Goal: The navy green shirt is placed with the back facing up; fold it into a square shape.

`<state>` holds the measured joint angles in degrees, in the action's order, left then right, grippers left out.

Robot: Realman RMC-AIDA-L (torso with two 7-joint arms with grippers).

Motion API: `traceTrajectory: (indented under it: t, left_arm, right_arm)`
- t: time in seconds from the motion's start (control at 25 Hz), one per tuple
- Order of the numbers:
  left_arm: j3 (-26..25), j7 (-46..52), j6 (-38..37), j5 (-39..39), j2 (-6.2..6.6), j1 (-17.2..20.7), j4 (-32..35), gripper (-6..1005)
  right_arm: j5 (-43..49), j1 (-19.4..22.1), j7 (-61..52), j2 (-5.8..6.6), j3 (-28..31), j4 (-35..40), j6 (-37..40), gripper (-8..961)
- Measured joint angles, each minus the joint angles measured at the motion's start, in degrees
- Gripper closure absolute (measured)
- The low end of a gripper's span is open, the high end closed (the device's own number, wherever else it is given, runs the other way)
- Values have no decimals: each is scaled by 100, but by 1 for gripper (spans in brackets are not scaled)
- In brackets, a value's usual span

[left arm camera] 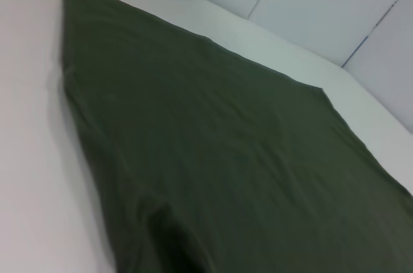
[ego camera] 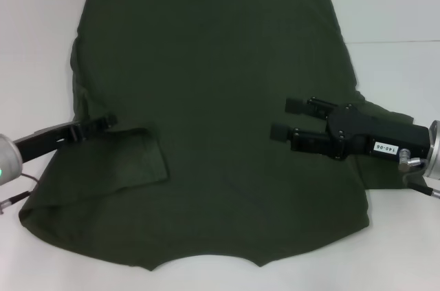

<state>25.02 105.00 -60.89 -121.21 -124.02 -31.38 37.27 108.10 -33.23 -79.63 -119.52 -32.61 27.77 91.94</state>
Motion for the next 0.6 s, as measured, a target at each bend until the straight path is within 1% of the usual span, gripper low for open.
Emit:
traceTrajectory:
  t: [0.28, 0.6]
  left_arm:
    - [183, -3, 356, 4, -2, -136, -191, 166]
    - [176, 9, 384, 12, -8, -144, -140, 168]
  right_arm:
    - [0, 10, 0, 0, 0, 7, 0, 41]
    - [-6, 52, 0, 9, 0, 9, 0, 41]
